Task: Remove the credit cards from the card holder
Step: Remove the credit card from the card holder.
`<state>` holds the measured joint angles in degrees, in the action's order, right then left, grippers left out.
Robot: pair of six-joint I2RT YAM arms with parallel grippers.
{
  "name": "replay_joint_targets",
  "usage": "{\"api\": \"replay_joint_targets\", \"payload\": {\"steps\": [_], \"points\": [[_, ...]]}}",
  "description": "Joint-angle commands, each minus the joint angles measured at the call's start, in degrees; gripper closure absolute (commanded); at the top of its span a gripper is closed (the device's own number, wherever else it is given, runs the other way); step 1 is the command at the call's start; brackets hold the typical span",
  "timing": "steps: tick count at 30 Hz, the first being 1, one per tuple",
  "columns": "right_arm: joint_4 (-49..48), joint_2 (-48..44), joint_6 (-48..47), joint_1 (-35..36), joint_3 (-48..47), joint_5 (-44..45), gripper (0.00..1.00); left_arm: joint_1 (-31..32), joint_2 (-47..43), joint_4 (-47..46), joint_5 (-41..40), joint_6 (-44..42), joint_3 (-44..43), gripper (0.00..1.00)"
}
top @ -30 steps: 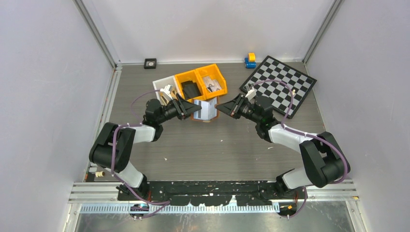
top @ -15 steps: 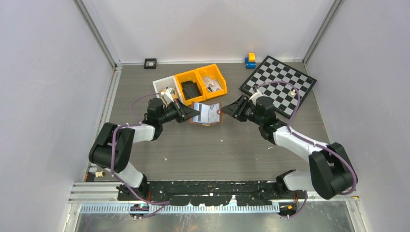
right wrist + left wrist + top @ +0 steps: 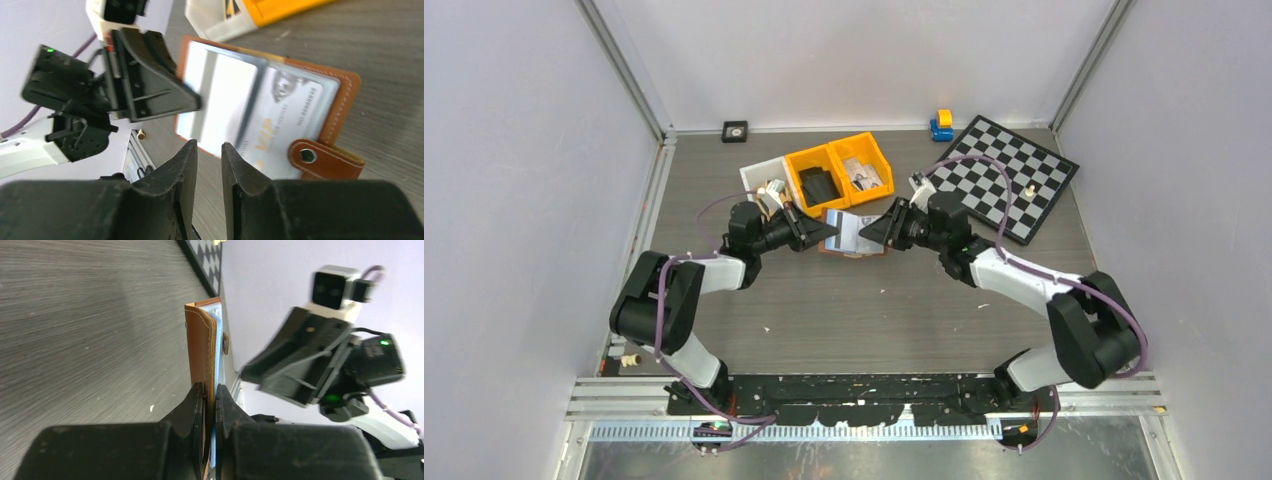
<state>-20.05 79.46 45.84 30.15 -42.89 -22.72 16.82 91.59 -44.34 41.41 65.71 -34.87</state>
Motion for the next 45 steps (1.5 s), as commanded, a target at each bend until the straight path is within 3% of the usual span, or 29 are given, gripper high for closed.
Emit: {"api": "replay_joint_targets", "payload": {"steps": [1,11,15,20,24,31,37,42,45], "points": [[-4.29,3.75,2.26,-0.22,-1.71,-4.33,0.71,0.06,2.54,-14.96,4.08,8.34,-1.02,1.00],[-10.91,7.85,7.11,-1.25,-1.12,-8.15,0.73,0.40,5.20,-23.59,5.43,13.96,-0.85,1.00],[-16.48,8.14,10.48,-2.24,0.50,-9.79,0.81,0.58,5.31,-23.58,5.44,13.92,-0.88,1.00],[-27.29,9.51,16.99,-4.28,3.45,-12.38,0.99,0.58,6.02,-24.13,5.53,14.09,-1.00,0.99],[-31.48,10.61,20.12,-5.98,4.61,-12.94,1.00,0.54,6.53,-25.53,5.70,14.88,-1.06,0.87],[-28.77,9.32,18.53,-6.35,4.71,-11.88,0.99,-0.76,5.57,-27.24,4.83,15.35,0.35,0.84],[-27.50,9.19,17.94,-6.46,4.62,-11.45,1.00,-1.75,3.73,-25.99,4.32,13.94,1.26,1.00],[-25.98,7.96,16.85,-7.09,5.09,-10.43,0.99,-2.56,3.14,-25.36,3.84,13.78,1.87,1.00],[-20.19,5.44,13.25,-7.44,4.85,-8.24,1.00,-3.50,0.61,-15.68,3.37,8.40,1.27,1.00]]}}
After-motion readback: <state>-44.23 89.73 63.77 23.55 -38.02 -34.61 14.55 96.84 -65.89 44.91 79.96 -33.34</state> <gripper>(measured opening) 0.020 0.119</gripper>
